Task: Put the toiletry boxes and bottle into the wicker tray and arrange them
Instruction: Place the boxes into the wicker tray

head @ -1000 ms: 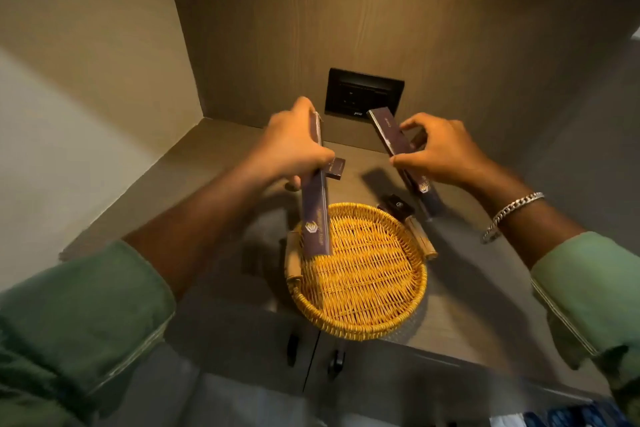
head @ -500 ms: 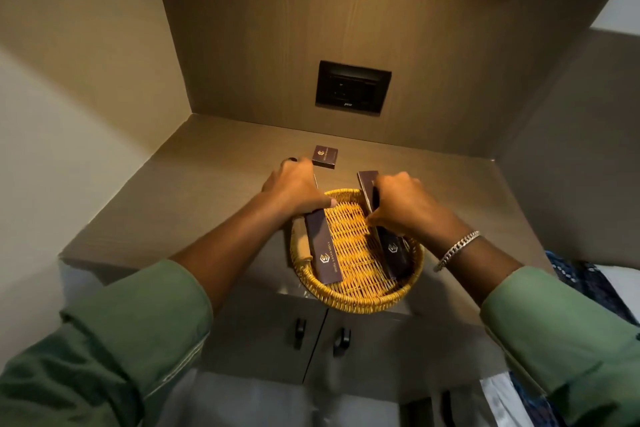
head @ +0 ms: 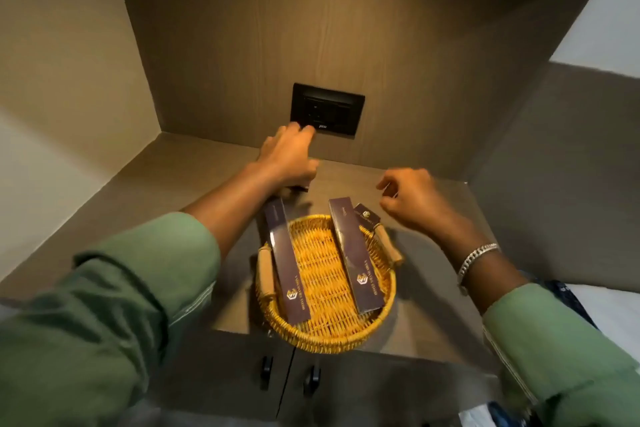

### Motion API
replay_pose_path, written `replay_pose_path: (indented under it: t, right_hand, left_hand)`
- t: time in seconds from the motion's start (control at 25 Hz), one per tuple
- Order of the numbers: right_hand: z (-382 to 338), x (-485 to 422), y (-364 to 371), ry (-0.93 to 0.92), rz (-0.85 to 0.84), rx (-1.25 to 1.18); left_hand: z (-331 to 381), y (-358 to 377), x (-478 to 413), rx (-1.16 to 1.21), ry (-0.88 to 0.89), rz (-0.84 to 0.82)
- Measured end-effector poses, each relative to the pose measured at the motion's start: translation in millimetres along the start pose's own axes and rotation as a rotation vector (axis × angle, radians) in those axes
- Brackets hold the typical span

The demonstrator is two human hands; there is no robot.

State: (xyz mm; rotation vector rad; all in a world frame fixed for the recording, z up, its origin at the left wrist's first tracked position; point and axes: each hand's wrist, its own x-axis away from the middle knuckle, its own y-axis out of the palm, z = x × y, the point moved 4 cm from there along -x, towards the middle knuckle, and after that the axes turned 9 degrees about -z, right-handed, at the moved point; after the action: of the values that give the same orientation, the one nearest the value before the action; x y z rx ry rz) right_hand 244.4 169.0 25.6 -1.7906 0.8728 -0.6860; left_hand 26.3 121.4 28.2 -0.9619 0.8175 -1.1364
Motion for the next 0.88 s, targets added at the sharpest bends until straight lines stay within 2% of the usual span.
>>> replay_pose_path:
  t: [0.08,0.16,0.24,0.4,0.48,0.56,0.64,0.76,0.88]
  right_hand:
    - [14.1,-15.2,16.4,-0.052,-0.17,-0.067]
    - [20.3,-26.5,34.8,-0.096,-0.359,-0.122]
    - [23.0,-37.1,40.0,-0.161,-0.498,-0.126]
    - [18.5,-52.0,43.4,-0.316,-0.64,0.118]
    - [19.1,-59.0,46.9,-0.339,-0.632,0.223]
    - [21.9,-64.2,50.6,-0.334,-0.592,0.229]
    - [27.7,-66.4,49.8,-0.306,-0.534,0.189]
    - [41.7,-65.2,39.3,-0.238,-0.419,0.1]
    - [45.5,-54.4,13.6,-0.203,-0.265,0.008]
  left_hand:
    - [-6.5,20.6,-19.5,-0.079,-0.078,-0.23]
    - [-18.4,43.0,-29.8,-0.126,-0.154,-0.372]
    - [-21.7,56.7,-41.0,-0.126,-0.204,-0.374]
    - [-15.8,61.8,-50.7,-0.196,-0.225,-0.216]
    - [-15.2,58.6,-51.5,-0.128,-0.193,-0.192]
    - [-15.8,48.7,-48.6,0.045,-0.13,-0.177]
    - [-11.2,30.2,-36.7,0.191,0.0,-0.123]
    - [-1.8,6.5,0.4,0.271,0.189,-0.022]
    - [7.1,2.2,44.5,0.333,0.208,-0.063]
